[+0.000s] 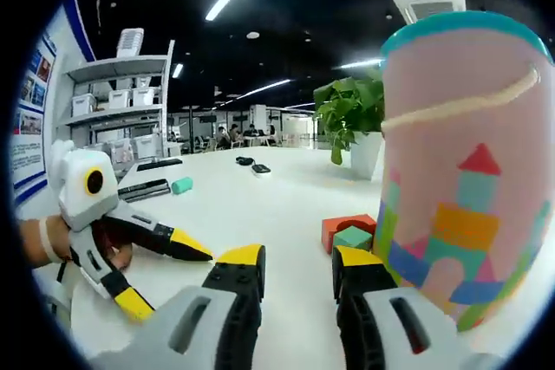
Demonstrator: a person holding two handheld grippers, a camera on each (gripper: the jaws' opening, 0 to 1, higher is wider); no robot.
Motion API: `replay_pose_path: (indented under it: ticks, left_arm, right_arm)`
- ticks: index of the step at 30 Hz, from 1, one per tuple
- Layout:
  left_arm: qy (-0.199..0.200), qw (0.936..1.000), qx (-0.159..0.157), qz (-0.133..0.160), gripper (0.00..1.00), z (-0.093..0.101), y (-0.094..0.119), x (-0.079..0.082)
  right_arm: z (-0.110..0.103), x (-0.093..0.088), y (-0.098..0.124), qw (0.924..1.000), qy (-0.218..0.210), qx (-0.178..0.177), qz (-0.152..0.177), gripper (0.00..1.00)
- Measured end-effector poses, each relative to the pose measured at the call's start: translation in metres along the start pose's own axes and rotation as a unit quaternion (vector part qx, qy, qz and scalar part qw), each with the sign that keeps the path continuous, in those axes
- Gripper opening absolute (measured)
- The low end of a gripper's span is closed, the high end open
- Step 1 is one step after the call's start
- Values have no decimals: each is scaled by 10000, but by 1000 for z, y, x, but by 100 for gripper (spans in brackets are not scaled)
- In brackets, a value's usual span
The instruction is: Arrange the toys in the designated storage area by placing each visible toy with the group until no toy remains scattered across the table.
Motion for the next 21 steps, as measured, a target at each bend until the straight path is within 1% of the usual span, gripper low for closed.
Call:
replay_pose_path:
  ticks: [2, 4, 8, 11, 12, 14, 15, 17, 21]
  left_arm:
    - [-3, 10000, -3, -2, 58, 0, 0, 0]
    - [-7, 10000, -1, -5, 58, 0, 0, 0]
    - [-7, 10000, 8, -6, 58, 0, 0, 0]
    - [-5, 10000, 9, -6, 58, 0, 0, 0]
    - [-4, 10000, 8, -7, 58, 0, 0, 0]
    - [-4, 10000, 2, -7, 58, 0, 0, 0]
    - [-5, 10000, 0, -6, 58, 0, 0, 0]
    - [-5, 10000, -2, -6, 58, 0, 0, 0]
    - [-6, 10000, -10, -6, 58, 0, 0, 0]
  right_arm:
    - [2, -5, 0, 10000, 5, -20, 1, 31]
    - [4, -11, 1, 9999, 62, -97, -119, 31]
    - [6, -8, -2, 9999, 75, -129, -72, 33]
    - [10, -11, -8, 9995, 87, -246, -197, 35]
    - [10, -16, -11, 9990, 117, -248, -354, 35]
    - [7, -17, -15, 9990, 143, -204, -377, 35]
    - [7, -15, -16, 9988, 238, -228, -363, 35]
    - [10, -16, -20, 9979, 370, -324, -416, 38]
    - [16, -19, -28, 9968, 375, -445, -548, 46]
Point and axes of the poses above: the point that each gripper's makers call its tool centre point, and the gripper's own axes: y roughly backward along the fingers, z roughly to its right, x roughly out of its top, the point moved 1 cm from there along y, roughly backward along the fingers, and after that the axes turned 2 degrees about x, right-handed, at the moved point
